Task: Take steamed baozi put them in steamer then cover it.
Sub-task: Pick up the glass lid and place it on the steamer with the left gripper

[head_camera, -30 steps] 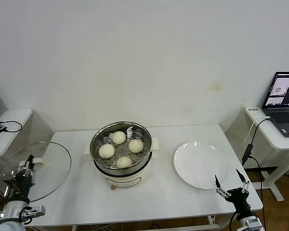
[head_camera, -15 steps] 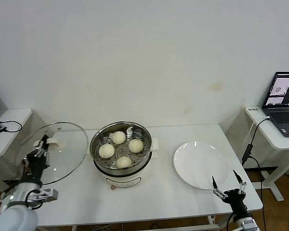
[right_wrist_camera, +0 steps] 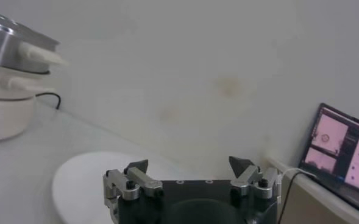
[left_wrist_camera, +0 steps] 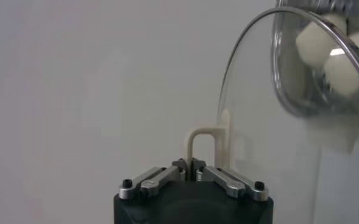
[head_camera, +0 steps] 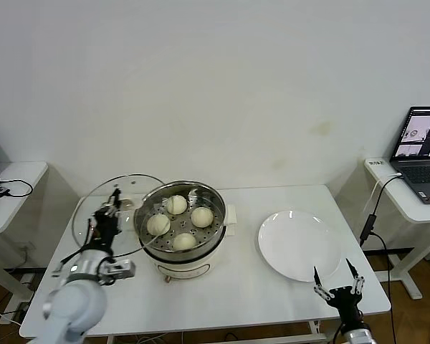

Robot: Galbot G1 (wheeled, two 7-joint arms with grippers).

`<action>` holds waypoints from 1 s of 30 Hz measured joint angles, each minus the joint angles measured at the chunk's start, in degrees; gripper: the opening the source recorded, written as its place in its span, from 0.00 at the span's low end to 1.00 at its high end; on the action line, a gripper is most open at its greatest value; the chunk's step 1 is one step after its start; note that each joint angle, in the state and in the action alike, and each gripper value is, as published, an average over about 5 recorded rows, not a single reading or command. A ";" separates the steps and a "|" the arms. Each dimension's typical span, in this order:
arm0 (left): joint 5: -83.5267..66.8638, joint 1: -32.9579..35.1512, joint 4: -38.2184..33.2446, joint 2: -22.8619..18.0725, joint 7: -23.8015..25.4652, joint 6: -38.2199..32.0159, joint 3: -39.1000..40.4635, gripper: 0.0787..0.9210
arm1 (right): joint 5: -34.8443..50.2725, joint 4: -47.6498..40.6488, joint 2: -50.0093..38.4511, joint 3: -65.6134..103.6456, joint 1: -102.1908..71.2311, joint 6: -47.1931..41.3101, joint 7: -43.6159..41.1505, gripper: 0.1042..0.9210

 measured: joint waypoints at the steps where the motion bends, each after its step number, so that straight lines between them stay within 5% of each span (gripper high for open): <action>1: 1.23 -1.00 0.37 -0.75 0.67 0.27 1.16 0.06 | -0.40 -0.13 0.27 -0.14 0.06 0.00 0.18 0.88; 17: 18.36 -11.05 8.02 -15.16 6.49 1.63 13.06 0.06 | -3.35 -1.60 1.51 -0.23 -0.10 0.52 1.56 0.88; 30: 22.75 -12.65 13.16 -19.34 7.03 1.02 14.19 0.06 | -3.74 -1.59 1.67 -0.65 -0.69 1.02 1.60 0.88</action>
